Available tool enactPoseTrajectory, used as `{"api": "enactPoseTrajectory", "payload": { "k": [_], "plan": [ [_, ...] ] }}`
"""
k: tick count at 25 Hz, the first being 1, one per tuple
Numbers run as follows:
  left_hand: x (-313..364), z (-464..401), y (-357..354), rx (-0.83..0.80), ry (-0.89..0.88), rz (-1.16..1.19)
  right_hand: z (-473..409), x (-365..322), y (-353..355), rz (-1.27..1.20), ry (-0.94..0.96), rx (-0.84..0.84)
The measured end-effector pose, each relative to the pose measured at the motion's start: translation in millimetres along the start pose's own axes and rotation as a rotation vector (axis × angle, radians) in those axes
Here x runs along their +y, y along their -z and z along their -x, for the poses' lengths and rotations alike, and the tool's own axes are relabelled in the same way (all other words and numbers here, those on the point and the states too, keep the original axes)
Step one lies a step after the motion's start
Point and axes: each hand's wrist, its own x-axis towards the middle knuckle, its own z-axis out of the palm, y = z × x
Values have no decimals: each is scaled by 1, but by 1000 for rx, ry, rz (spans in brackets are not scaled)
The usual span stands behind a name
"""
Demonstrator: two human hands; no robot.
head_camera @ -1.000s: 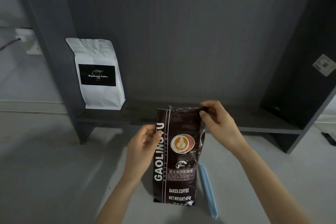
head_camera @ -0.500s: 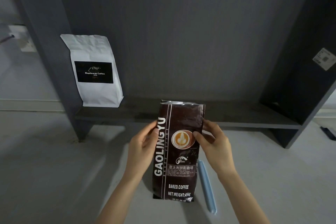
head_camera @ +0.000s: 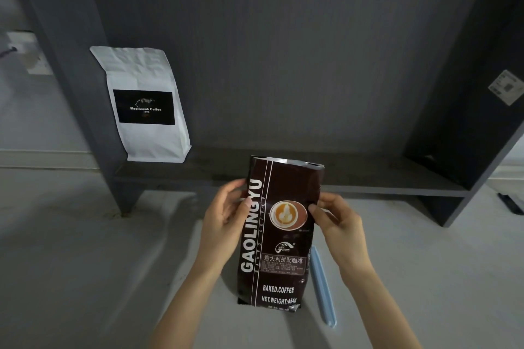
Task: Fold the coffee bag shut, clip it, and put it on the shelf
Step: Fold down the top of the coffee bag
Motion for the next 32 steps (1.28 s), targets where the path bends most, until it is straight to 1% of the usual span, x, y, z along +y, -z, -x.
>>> {"api": "enactPoseTrajectory", "payload": {
  "k": [6, 9, 13, 19, 22, 25, 29, 32],
  "plan": [
    [-3, -2, 4, 12, 65, -13, 3, 4, -4, -35, 31, 20],
    [-3, -3, 5, 8, 80, -16, 5, 4, -3, -42, 54, -18],
    [-6, -4, 6, 12, 123, 17, 6, 2, -2, -76, 31, -77],
    [-2, -1, 6, 12, 99, -18, 8, 9, -1, -81, -3, -44],
    [-2, -1, 7, -40, 128, -11, 12, 2, 1, -136, -61, -34],
    [-6, 2, 9, -115, 125, 4, 16, -3, 3, -121, -105, -56],
    [-12, 4, 11, -138, 126, 3, 20, -1, 3, -136, -87, -124],
    [-12, 4, 11, -158, 123, 22, 20, 4, 4, -150, -118, -162]
  ]
}}
